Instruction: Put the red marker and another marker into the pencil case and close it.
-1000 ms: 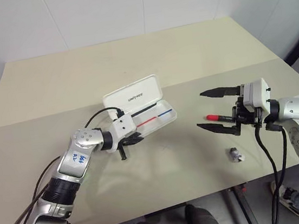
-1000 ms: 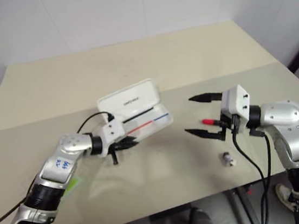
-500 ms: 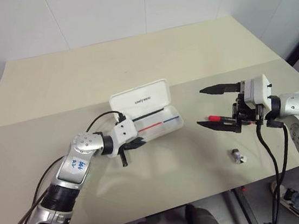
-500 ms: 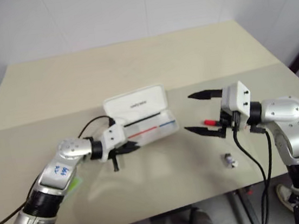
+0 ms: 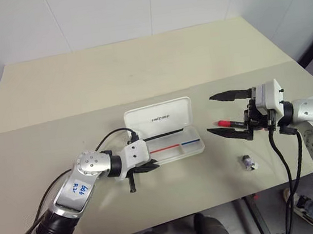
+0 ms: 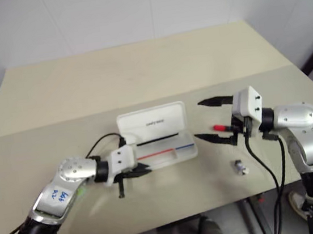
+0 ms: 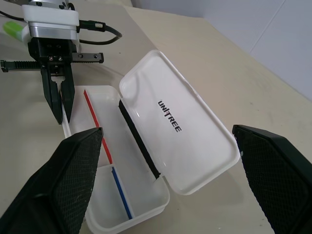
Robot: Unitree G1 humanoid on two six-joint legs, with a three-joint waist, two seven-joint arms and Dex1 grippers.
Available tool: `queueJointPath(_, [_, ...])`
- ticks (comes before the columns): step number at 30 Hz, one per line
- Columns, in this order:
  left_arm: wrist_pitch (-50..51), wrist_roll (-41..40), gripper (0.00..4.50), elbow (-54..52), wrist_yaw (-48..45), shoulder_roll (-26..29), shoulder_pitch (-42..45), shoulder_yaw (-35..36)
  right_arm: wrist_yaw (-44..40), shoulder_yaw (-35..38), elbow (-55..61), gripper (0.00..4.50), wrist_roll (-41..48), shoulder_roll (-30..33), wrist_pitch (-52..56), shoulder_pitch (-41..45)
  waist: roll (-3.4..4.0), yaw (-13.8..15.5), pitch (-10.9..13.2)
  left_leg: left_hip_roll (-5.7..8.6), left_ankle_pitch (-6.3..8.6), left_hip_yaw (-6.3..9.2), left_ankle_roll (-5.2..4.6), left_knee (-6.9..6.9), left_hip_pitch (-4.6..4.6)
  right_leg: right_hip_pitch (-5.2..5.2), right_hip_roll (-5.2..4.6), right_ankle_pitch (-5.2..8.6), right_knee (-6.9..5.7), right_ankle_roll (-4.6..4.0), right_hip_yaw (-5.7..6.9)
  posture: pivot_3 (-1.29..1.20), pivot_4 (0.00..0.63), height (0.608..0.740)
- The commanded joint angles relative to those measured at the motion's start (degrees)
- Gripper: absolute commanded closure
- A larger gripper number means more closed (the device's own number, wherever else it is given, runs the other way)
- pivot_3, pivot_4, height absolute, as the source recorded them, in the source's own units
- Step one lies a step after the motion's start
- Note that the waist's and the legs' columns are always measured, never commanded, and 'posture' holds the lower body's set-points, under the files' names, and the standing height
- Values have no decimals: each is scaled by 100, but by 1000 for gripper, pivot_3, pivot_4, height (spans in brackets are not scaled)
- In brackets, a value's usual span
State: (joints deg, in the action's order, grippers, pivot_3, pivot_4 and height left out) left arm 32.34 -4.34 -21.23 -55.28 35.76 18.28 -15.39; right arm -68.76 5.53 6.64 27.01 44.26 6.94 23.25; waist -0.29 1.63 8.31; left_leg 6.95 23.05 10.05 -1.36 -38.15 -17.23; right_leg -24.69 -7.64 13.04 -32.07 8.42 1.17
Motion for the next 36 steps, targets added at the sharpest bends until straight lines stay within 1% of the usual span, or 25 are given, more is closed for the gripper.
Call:
queueJointPath(1, [139, -98, 4486, -239, 80, 18, -187, -83, -26, 139, 202, 0, 144, 56, 37, -19, 0, -5, 0, -4, 0, -1, 1, 0, 2, 0, 3, 0, 0, 0, 1, 0, 150, 740])
queueJointPath(4, [120, -88, 4486, -225, 122, 24, -225, -106, -22, 135, 230, 0, 154, 43, 70, -27, 0, -1, 0, -12, 1, -2, 3, -2, 3, 1, 10, 0, 0, 0, 2, 0, 150, 740])
queueJointPath(7, [15, -65, 3634, -128, 133, 58, -285, -132, -18, 130, 278, 0, 181, 42, 125, -52, 0, -3, 0, -14, 2, -4, 5, -2, 4, 1, 11, 0, 0, 0, 2, 0, 150, 740])
queueJointPath(8, [49, -103, 3269, -128, 135, 50, -305, -128, -19, 134, 298, 0, 193, 44, 144, -68, 0, -2, 0, -14, 2, -4, 5, -2, 5, 1, 11, 0, -1, 0, 2, 0, 150, 740])
queueJointPath(10, [-9, -103, 2677, -105, 204, 24, -339, -110, -10, 122, 357, 0, 218, 42, 215, -99, 0, 9, 0, -13, 2, -4, 5, -2, 5, 1, 10, 0, -1, 0, 2, 0, 150, 740])
queueJointPath(17, [-225, -245, 189, -165, 405, -114, -527, -10, -41, 159, 484, 0, 303, 129, 438, -216, 0, 16, 0, -11, 2, -5, 6, -5, 5, 4, 9, 0, 0, 0, 1, 0, 150, 740])
queueJointPath(18, [-327, -260, 22, -174, 449, -157, -582, 22, -49, 166, 499, 0, 316, 145, 473, -227, 0, 15, 0, -11, 2, -5, 6, -5, 5, 4, 9, 0, 0, 0, 1, 0, 150, 740])
queueJointPath(22, [-674, -429, 22, -186, 547, -337, -731, 150, -83, 182, 516, 0, 352, 200, 567, -224, 0, 16, 0, -12, 2, -6, 6, -5, 5, 4, 10, 0, 0, 0, 1, 0, 150, 740])
queueJointPath(26, [-1307, -650, 22, -11, 564, -592, -969, 396, -146, 191, 462, 0, 367, 268, 641, -208, 0, 20, 0, -13, 3, -8, 6, -5, 4, 3, 9, 0, 2, 0, 2, 0, 150, 740])
queueJointPath(30, [-1780, -666, 22, 246, 560, -626, -1112, 528, -211, 194, 328, 0, 357, 308, 646, -154, 0, 18, 0, -15, 3, -12, 6, -3, 5, 2, 10, 0, 4, 0, 3, 0, 150, 740])
queueJointPath(36, [-2372, -1147, 22, 476, 285, -726, -984, 869, -404, 155, -359, 0, 211, 342, 524, 118, 0, 23, 0, -15, 3, -23, 6, -8, 5, 5, 7, -1, 9, -2, 2, 0, 150, 740])
